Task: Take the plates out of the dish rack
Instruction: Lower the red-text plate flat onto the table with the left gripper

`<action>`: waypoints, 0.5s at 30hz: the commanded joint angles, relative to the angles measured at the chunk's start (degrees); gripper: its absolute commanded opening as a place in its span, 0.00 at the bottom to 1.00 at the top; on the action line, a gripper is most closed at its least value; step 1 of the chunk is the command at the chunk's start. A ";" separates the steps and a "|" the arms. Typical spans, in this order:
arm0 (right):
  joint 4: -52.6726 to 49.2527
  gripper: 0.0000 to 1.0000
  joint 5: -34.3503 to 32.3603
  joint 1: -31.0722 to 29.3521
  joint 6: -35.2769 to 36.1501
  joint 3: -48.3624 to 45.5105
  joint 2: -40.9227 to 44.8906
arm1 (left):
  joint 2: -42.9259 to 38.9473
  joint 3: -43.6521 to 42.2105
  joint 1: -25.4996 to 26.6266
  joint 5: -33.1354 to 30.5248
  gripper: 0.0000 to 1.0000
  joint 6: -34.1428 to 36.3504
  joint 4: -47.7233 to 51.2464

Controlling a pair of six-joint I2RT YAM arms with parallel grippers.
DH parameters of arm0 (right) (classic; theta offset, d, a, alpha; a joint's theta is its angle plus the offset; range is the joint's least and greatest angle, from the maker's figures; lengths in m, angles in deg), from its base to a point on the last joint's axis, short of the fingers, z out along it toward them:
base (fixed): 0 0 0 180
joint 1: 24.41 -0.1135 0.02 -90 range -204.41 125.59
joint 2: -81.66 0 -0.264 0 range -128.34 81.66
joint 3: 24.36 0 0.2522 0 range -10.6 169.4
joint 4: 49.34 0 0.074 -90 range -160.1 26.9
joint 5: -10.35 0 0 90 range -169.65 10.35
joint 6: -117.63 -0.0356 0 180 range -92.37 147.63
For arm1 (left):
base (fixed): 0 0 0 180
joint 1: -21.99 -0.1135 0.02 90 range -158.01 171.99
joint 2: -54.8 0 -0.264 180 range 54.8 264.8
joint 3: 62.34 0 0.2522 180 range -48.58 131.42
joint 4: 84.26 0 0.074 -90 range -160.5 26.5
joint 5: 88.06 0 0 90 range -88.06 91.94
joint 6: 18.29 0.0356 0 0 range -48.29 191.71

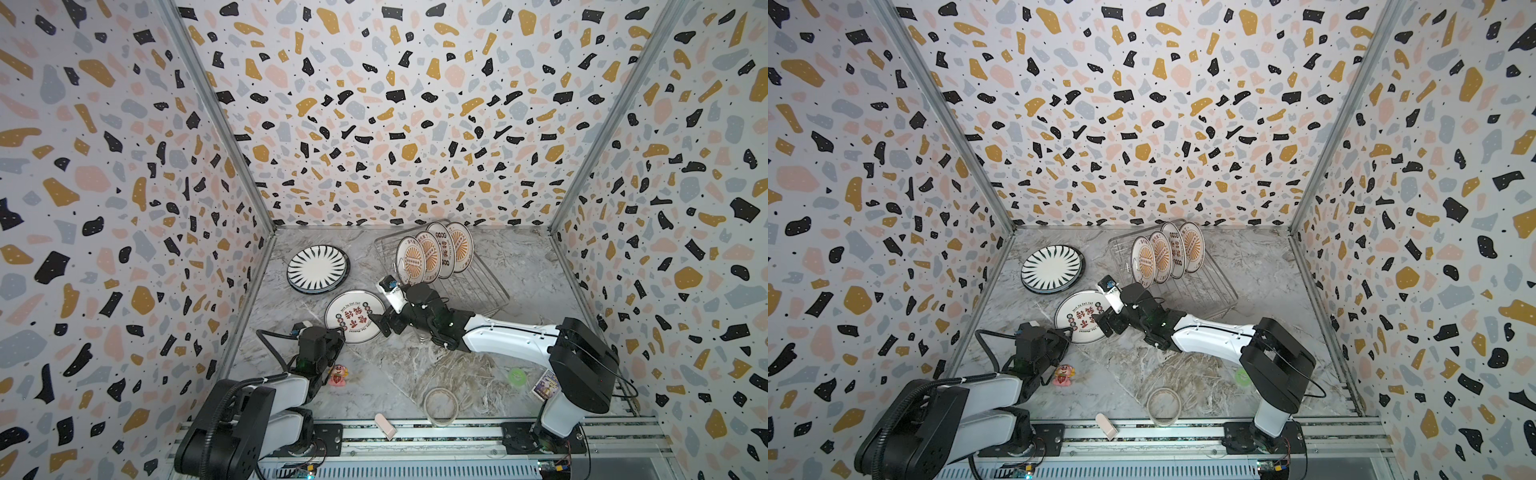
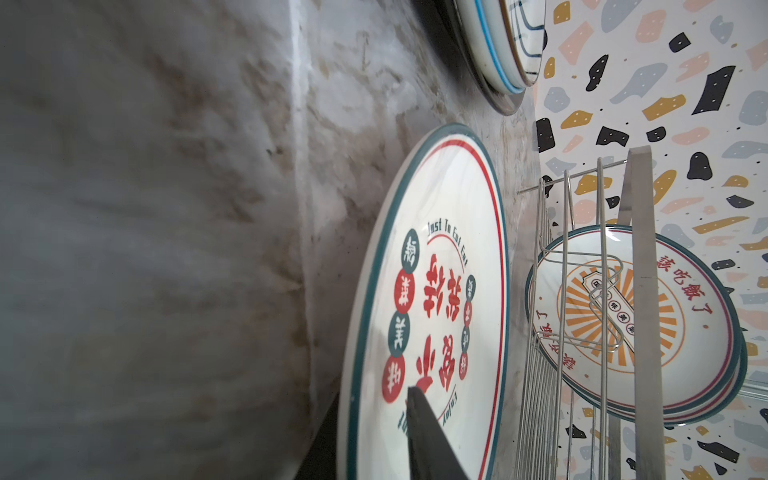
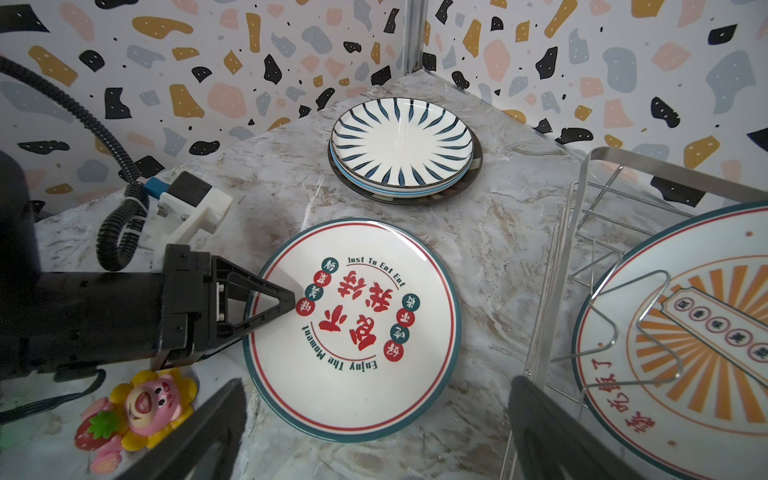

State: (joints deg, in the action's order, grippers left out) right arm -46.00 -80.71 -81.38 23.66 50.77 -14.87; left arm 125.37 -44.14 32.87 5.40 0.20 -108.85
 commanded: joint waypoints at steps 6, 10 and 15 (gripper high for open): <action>-1.02 0.99 -1.37 -0.38 0.37 2.36 0.24 | 3.65 1.88 -0.33 -2.84 0.34 0.72 -6.22; -0.93 0.99 -1.52 -0.42 0.38 2.10 0.50 | 5.61 2.23 -0.33 -3.53 0.40 0.96 -7.55; -0.67 0.99 -2.26 -0.49 0.35 1.33 1.38 | 5.19 1.80 -0.33 -7.11 0.72 1.19 -7.60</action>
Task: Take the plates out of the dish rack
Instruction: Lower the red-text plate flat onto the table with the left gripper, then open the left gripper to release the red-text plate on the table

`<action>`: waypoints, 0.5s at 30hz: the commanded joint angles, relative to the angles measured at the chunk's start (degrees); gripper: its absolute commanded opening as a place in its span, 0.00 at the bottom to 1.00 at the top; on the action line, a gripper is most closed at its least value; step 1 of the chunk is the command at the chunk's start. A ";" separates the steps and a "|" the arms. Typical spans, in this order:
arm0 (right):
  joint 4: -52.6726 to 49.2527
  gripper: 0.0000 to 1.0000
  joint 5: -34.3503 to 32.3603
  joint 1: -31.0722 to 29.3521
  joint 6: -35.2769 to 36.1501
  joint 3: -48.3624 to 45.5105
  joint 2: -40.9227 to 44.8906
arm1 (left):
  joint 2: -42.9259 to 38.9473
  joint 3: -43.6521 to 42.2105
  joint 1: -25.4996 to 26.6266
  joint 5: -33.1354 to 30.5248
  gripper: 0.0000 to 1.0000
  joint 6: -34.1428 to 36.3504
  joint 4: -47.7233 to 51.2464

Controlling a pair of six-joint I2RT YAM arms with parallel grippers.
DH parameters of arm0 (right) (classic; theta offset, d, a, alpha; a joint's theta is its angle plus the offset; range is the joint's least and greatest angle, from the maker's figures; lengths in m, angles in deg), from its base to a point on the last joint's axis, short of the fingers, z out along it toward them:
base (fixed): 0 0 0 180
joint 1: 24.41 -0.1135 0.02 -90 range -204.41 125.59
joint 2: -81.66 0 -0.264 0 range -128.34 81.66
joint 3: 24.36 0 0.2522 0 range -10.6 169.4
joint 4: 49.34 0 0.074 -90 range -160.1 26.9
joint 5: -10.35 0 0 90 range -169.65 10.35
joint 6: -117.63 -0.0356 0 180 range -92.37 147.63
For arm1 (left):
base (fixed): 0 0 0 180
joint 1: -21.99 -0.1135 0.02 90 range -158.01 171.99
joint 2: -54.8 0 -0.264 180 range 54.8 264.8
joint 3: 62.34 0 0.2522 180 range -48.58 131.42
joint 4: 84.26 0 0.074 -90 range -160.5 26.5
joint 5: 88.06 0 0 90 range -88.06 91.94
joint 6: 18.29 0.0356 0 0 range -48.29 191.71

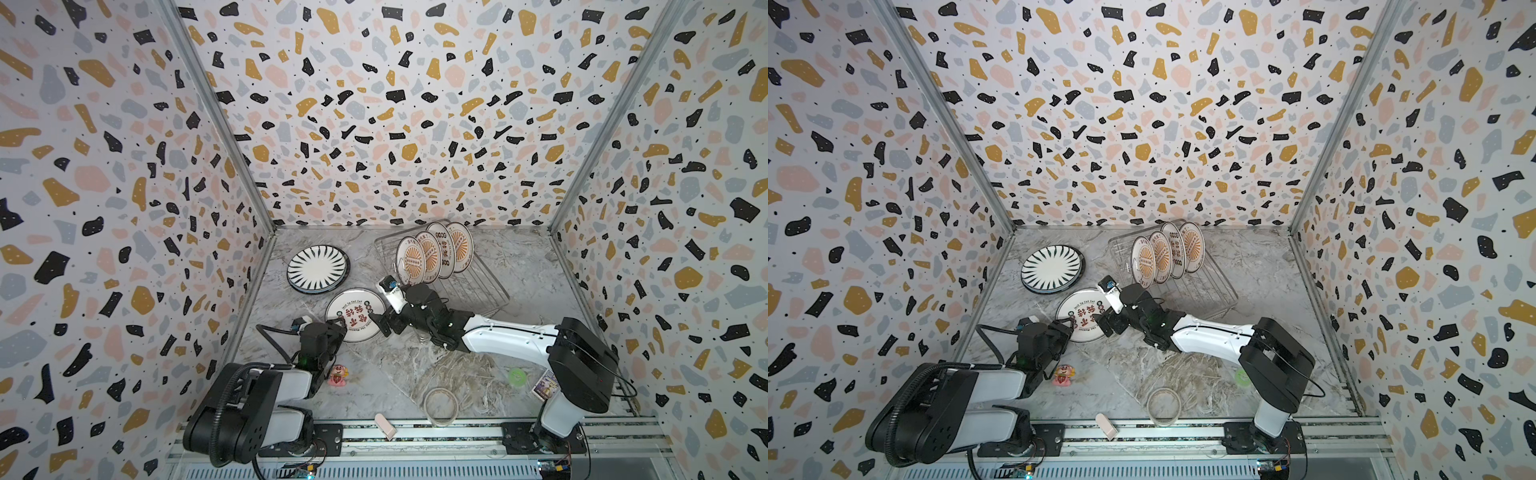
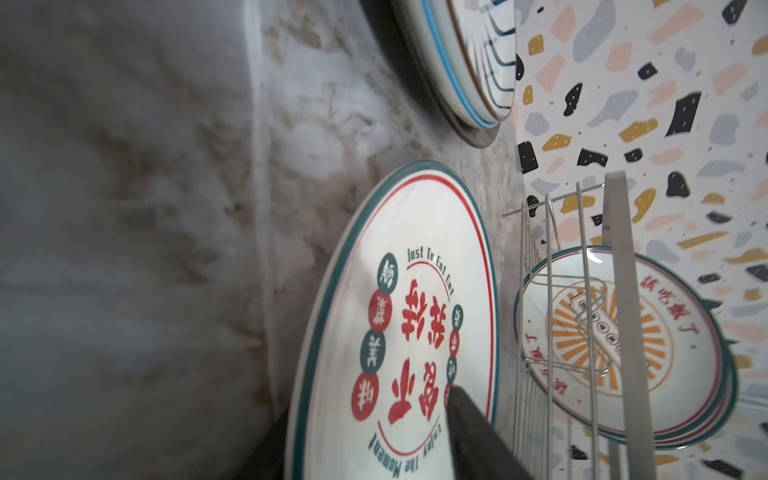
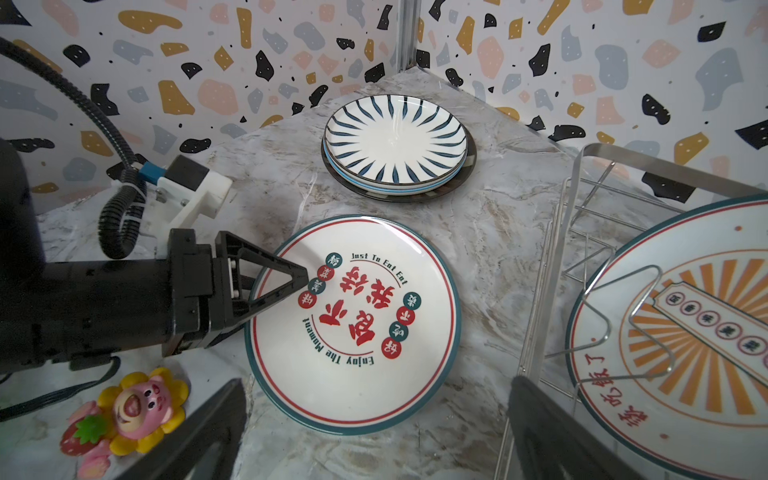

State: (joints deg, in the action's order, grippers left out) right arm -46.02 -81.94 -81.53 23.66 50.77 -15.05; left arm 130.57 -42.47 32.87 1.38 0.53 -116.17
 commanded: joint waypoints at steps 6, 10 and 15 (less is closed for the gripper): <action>0.57 0.99 -1.65 -0.27 0.11 -0.01 3.92 | -4.68 0.13 -0.33 -6.93 0.86 1.13 4.23; 2.14 0.99 -3.08 -0.31 -0.46 -2.09 6.44 | -10.90 0.40 -0.33 -12.19 0.94 2.20 11.15; 7.21 0.99 -6.78 -0.18 -2.10 -7.86 11.73 | -21.93 -0.24 -0.33 -17.12 1.00 6.43 18.24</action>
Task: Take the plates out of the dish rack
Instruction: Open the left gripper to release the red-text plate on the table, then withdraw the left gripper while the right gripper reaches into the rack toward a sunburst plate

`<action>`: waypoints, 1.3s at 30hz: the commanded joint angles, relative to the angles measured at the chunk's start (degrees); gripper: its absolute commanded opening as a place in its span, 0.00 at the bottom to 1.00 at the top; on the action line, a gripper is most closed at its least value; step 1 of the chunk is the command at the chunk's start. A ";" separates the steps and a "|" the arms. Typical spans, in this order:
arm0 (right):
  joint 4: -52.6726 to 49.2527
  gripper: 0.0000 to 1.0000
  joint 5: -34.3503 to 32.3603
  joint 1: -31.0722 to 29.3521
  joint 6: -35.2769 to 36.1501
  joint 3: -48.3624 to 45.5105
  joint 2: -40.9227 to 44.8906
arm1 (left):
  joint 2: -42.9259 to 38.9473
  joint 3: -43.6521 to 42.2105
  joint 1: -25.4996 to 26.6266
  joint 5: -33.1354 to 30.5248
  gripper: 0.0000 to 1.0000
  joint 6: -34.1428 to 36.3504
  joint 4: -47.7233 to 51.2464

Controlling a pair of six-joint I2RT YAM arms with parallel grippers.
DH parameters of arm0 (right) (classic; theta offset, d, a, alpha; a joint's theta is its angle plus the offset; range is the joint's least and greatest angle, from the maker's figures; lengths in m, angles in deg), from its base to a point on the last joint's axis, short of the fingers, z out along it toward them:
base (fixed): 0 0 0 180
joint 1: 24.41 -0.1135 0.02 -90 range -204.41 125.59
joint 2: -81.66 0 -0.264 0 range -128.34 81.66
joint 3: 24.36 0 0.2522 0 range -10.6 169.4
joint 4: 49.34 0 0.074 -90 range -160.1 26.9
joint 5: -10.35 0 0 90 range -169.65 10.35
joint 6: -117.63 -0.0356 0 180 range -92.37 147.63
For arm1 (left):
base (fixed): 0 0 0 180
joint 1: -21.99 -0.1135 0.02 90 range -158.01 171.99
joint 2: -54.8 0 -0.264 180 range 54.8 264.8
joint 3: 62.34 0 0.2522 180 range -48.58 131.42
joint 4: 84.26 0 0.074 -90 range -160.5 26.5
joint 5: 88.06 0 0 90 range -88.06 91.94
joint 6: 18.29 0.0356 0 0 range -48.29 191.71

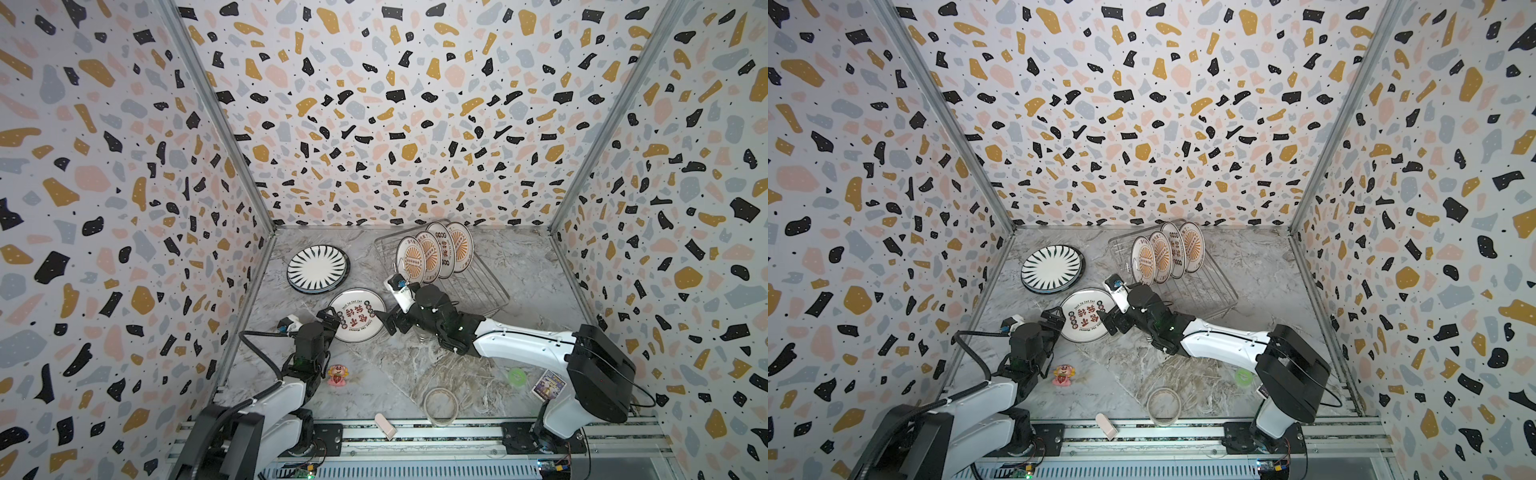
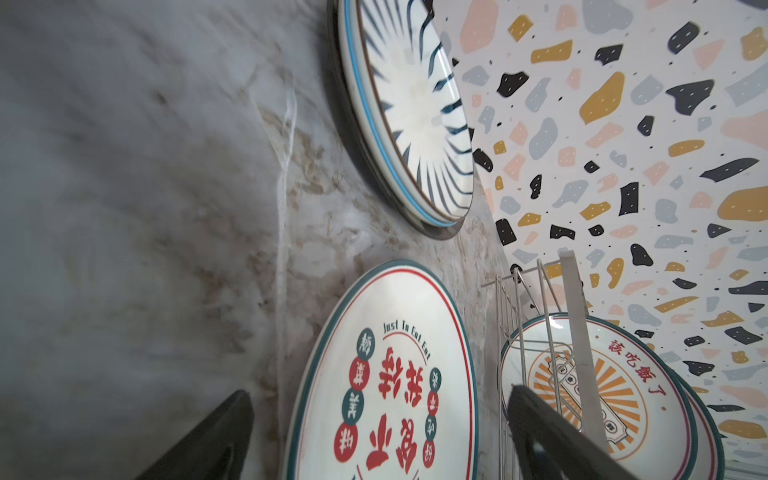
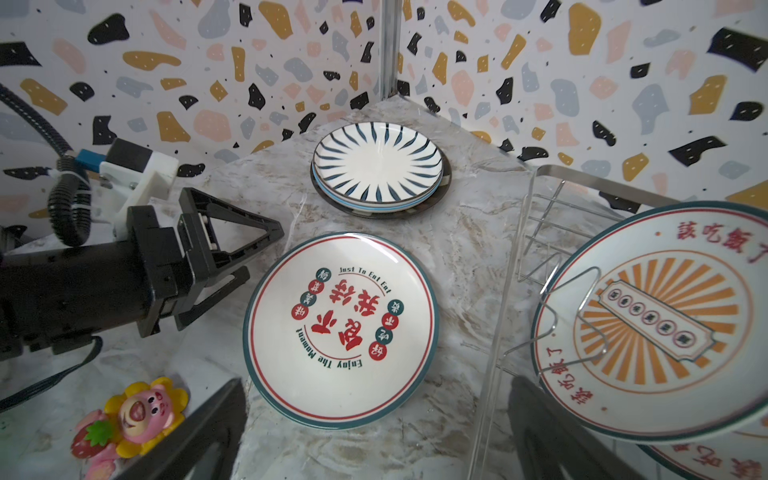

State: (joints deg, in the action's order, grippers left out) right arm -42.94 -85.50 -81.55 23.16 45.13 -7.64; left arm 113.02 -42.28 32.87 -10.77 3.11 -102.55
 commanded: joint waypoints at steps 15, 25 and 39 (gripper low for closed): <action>12.37 0.99 -4.82 6.95 -7.98 -22.56 27.21 | -27.93 -4.90 9.37 9.20 1.00 25.06 -11.00; 15.84 0.99 4.57 17.48 -10.58 -29.52 34.59 | -17.08 -2.54 22.16 6.07 1.00 30.67 -27.20; 19.87 0.99 10.46 30.56 -15.23 -28.12 28.96 | 7.05 9.67 29.33 12.84 1.00 35.55 -39.10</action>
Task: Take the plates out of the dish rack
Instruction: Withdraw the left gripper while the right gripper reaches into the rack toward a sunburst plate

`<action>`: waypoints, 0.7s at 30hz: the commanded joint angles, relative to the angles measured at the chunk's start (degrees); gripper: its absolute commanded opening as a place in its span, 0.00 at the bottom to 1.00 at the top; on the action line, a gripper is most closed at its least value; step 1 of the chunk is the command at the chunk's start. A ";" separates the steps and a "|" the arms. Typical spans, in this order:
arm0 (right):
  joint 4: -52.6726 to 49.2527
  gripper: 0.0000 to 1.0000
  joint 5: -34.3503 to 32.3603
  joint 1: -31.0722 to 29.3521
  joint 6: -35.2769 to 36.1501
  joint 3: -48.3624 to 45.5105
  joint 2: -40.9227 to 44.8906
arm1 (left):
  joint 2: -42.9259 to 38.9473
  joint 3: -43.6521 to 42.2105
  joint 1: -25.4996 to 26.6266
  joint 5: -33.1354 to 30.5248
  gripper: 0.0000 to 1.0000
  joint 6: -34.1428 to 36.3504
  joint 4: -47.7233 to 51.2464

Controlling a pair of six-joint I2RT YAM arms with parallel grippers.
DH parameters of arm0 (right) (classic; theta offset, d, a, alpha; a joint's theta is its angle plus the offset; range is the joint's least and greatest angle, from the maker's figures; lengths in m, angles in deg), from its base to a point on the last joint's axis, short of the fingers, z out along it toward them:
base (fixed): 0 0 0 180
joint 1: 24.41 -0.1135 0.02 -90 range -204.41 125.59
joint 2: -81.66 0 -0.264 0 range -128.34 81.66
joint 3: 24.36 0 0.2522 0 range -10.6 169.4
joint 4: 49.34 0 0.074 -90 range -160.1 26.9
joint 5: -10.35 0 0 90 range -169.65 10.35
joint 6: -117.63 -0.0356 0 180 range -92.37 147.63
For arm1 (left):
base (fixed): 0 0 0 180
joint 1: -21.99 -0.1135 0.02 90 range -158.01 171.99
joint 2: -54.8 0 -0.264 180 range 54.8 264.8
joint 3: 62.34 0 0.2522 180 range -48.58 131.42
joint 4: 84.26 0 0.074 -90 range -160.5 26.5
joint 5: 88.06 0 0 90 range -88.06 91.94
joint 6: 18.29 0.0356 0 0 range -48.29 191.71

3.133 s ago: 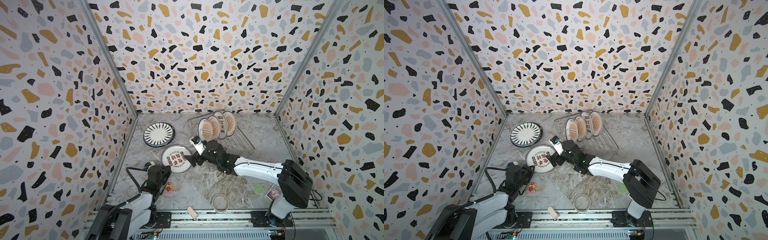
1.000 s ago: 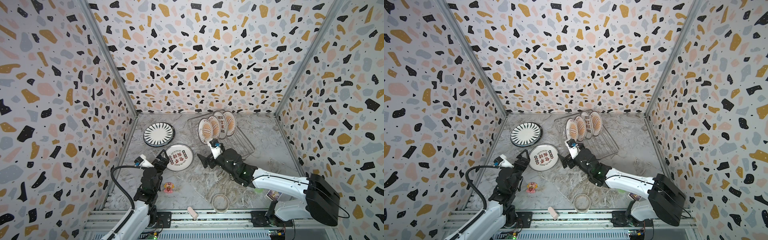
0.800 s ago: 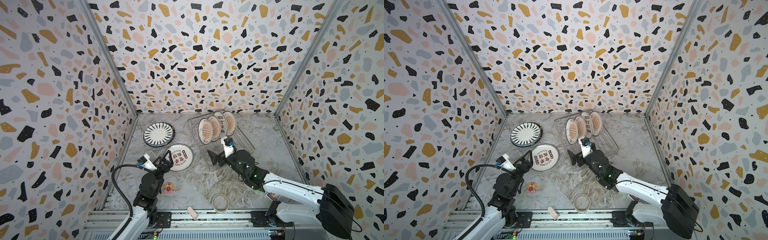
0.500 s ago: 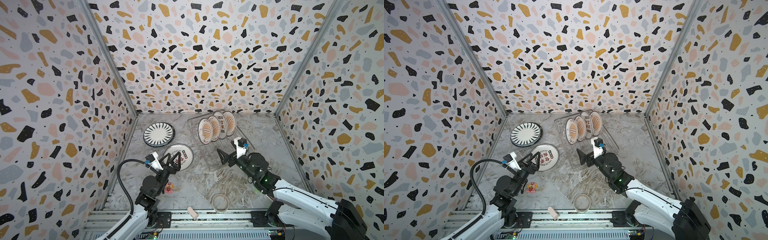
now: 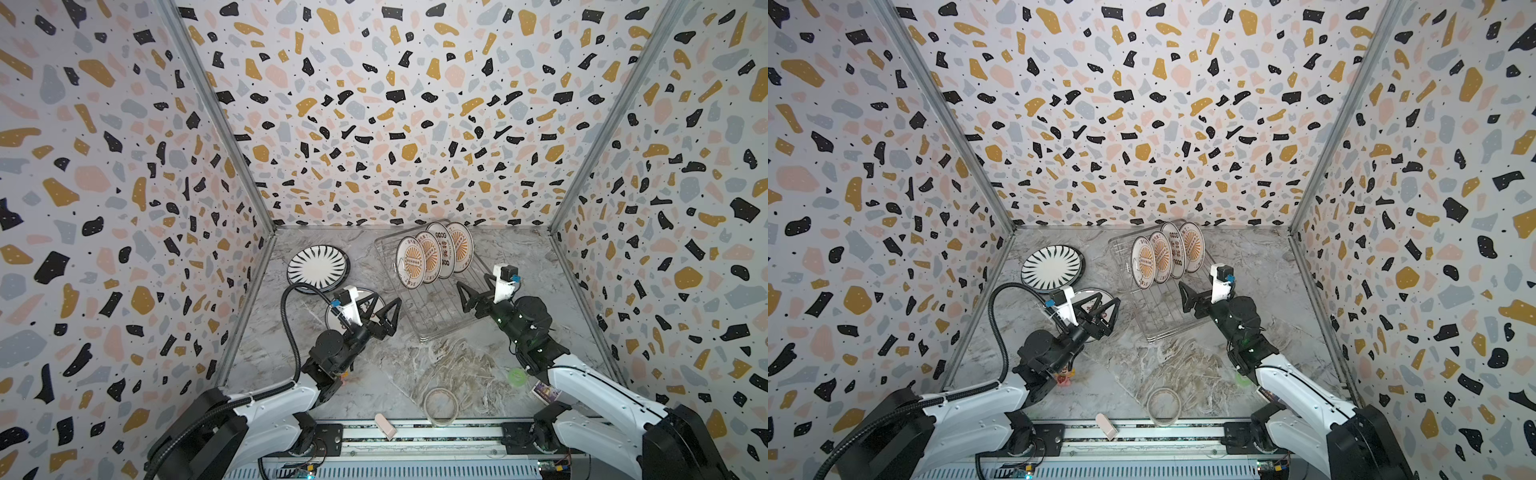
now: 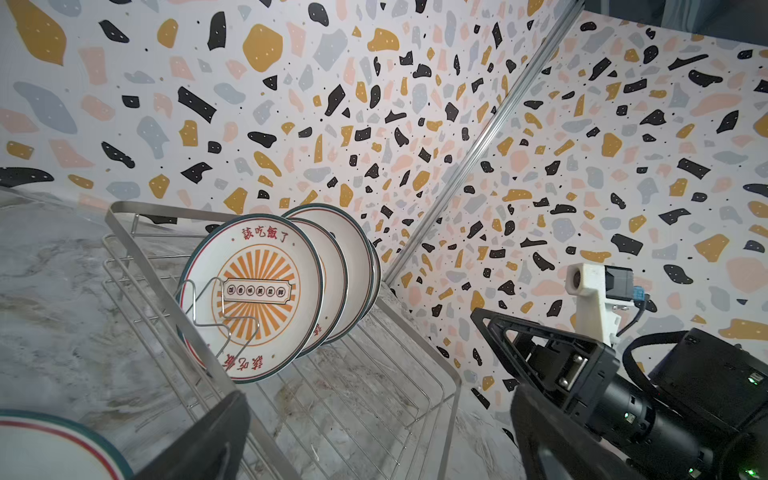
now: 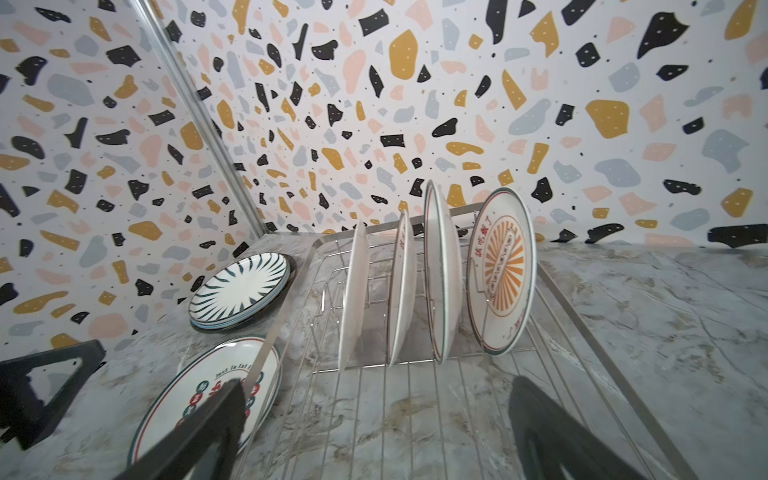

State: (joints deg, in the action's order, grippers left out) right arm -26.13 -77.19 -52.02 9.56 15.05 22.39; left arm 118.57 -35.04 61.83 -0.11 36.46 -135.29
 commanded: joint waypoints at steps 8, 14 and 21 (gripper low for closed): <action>4.06 0.99 1.80 3.36 -0.58 7.84 -9.21 | 10.24 6.04 1.12 4.09 1.00 2.00 -11.92; 0.20 0.92 -0.57 3.88 2.07 16.57 -18.52 | 18.06 10.72 1.12 6.79 1.00 1.04 -13.41; -5.05 0.60 -2.78 3.91 2.95 27.80 -30.61 | 18.60 11.86 1.12 1.00 1.00 3.50 -8.39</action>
State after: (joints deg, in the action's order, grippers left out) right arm -27.55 -77.87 -48.24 11.53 38.46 -5.85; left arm 136.86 -24.88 62.66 2.58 38.06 -142.86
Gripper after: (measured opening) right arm 0.646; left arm 0.998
